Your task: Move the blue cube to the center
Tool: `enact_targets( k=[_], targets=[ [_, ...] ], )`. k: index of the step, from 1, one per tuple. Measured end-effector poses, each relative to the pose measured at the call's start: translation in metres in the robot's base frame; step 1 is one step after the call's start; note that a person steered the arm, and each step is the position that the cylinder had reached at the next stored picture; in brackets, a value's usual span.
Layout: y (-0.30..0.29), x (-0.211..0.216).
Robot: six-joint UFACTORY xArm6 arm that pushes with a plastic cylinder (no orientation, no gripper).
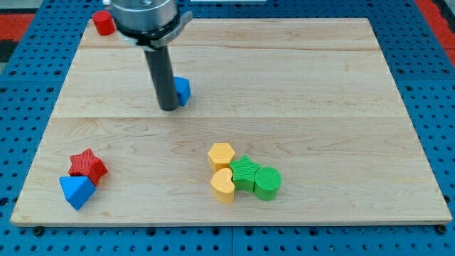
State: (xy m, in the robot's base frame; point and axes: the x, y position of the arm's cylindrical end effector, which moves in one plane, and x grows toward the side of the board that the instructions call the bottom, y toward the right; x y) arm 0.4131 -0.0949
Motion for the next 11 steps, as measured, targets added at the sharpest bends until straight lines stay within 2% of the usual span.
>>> enact_targets(
  k=[4, 7, 8, 9, 10, 11],
  targets=[
    [-0.012, -0.087],
    [0.061, -0.089],
    [0.077, -0.087],
    [0.067, -0.076],
    [0.055, -0.039],
    [0.107, 0.005]
  ],
)
